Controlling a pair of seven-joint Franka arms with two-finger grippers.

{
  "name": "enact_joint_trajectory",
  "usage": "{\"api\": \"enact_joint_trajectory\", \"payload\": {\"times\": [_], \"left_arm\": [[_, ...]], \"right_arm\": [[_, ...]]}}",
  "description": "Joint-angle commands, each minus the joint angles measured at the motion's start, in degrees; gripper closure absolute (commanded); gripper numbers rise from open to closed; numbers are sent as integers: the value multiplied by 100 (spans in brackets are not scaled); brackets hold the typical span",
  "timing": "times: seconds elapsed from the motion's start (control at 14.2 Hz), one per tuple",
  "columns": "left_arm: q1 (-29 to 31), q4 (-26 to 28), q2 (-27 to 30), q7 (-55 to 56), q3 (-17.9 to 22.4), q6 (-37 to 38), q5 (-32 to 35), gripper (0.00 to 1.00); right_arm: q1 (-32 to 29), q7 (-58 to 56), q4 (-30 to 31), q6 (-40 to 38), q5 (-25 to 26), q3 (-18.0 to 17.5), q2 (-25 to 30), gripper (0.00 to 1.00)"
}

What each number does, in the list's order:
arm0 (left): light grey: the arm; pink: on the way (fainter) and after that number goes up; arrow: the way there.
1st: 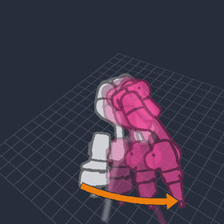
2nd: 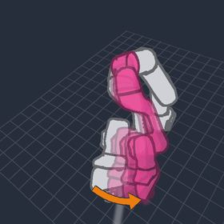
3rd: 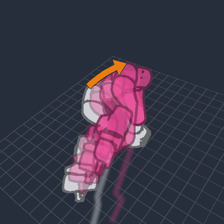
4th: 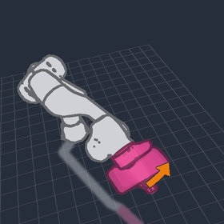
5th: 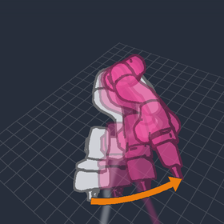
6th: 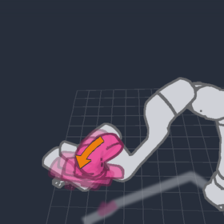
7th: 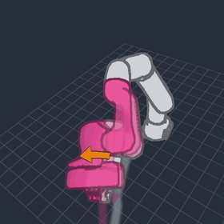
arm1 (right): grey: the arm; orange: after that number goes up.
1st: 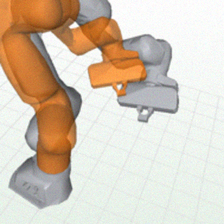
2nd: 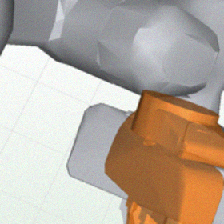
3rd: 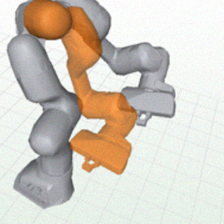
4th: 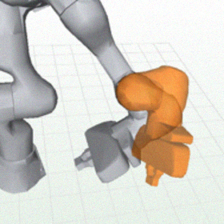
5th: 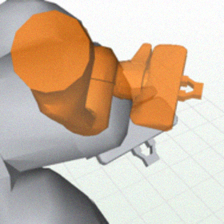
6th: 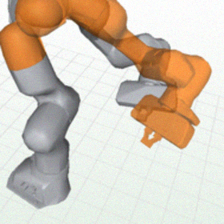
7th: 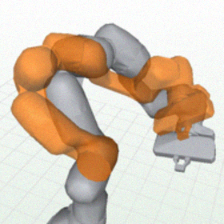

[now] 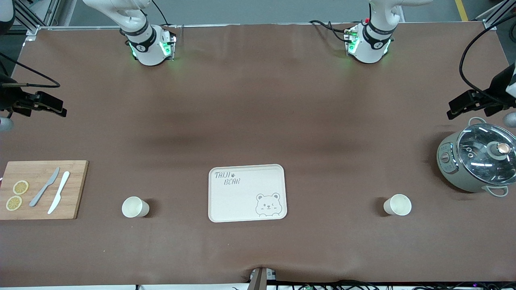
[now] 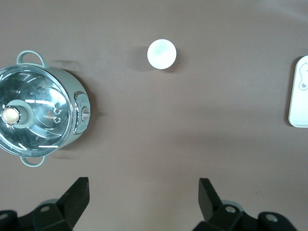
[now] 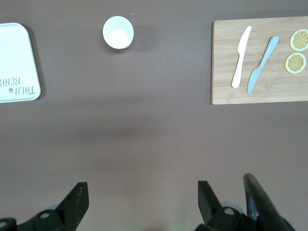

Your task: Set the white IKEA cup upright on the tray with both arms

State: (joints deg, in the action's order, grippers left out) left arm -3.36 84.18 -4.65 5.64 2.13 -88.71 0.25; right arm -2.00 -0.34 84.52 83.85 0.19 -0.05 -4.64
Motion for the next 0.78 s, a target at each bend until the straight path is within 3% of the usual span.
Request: {"api": "enact_joint_trajectory", "payload": {"times": [0.0,0.35,0.57,0.71], "left_arm": [[37,-103,-176,-159,-19,38,97,0],[11,-112,-431,-150,-19,-164,71,0],[2,-112,-624,-150,-19,-419,54,0],[2,-112,-774,-115,-19,-559,45,0]], "right_arm": [[-11,16,-85,-35,70,14,59,0],[138,42,-366,105,25,-21,-28,0],[481,191,-358,1007,95,-4,-501,0],[394,183,-358,1440,0,5,-905,0]]}}
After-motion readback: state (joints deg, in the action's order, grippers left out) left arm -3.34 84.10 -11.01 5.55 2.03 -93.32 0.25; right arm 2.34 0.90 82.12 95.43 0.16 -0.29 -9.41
